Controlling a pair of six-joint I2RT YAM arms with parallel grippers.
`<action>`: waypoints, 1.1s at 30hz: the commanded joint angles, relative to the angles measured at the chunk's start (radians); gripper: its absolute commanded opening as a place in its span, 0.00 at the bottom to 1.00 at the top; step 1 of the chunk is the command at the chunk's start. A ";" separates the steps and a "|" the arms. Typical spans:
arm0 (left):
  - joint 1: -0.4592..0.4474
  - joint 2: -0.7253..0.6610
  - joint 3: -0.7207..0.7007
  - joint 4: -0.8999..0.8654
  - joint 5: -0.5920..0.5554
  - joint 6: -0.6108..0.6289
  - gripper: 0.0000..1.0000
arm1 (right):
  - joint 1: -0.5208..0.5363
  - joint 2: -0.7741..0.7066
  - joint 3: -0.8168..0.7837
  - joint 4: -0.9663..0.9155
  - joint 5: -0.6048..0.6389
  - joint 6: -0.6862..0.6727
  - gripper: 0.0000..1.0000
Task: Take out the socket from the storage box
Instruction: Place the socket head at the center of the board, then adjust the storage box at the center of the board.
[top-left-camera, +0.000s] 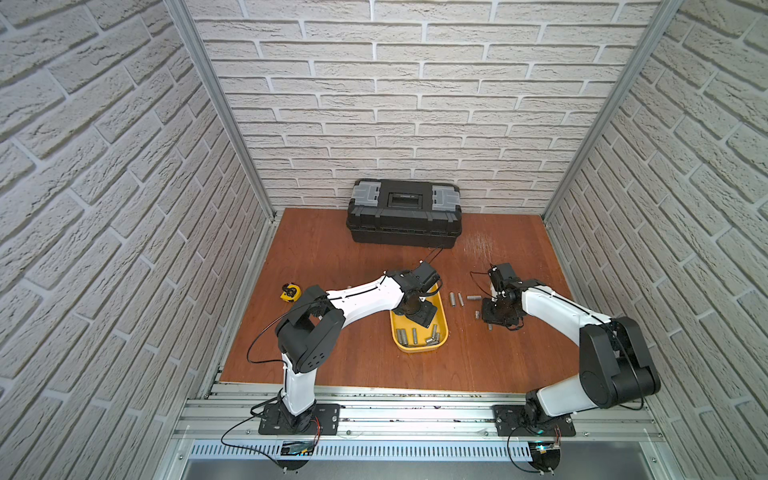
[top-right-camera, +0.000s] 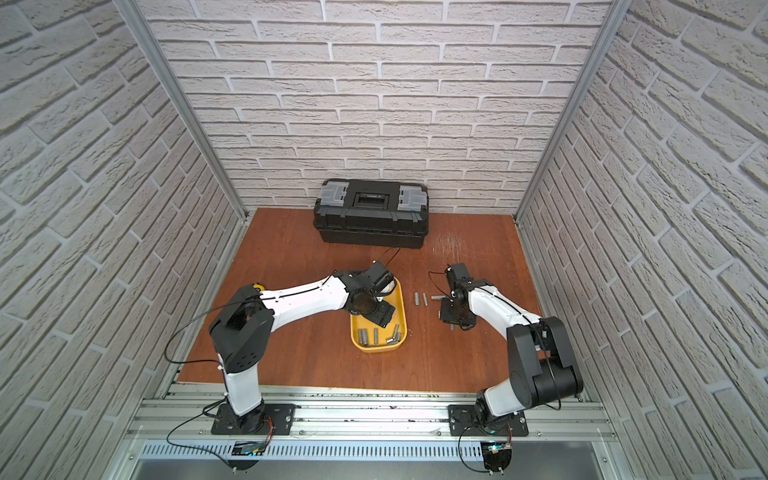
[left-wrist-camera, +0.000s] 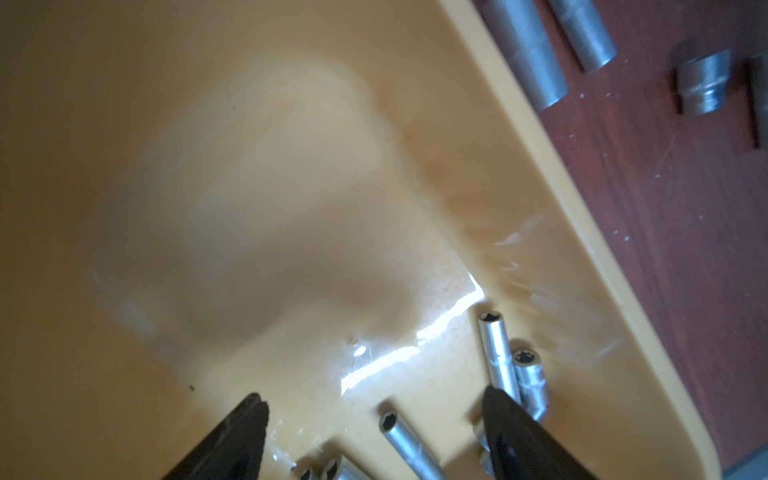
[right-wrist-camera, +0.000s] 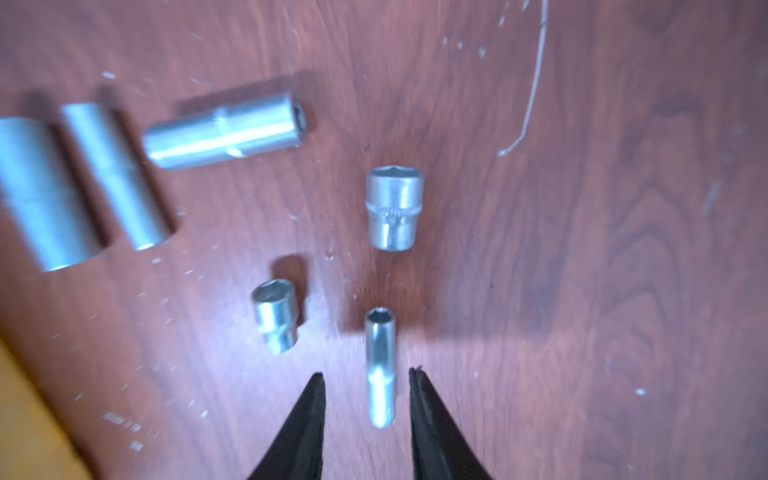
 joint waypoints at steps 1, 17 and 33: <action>-0.005 -0.059 0.000 -0.036 -0.045 -0.027 0.85 | -0.005 -0.085 0.043 -0.046 0.014 -0.022 0.36; 0.055 -0.268 -0.130 -0.145 -0.212 -0.188 0.84 | 0.168 -0.147 0.111 -0.002 -0.124 -0.056 0.37; 0.066 -0.258 -0.285 -0.024 -0.077 -0.466 0.56 | 0.231 -0.145 0.095 0.010 -0.105 -0.067 0.36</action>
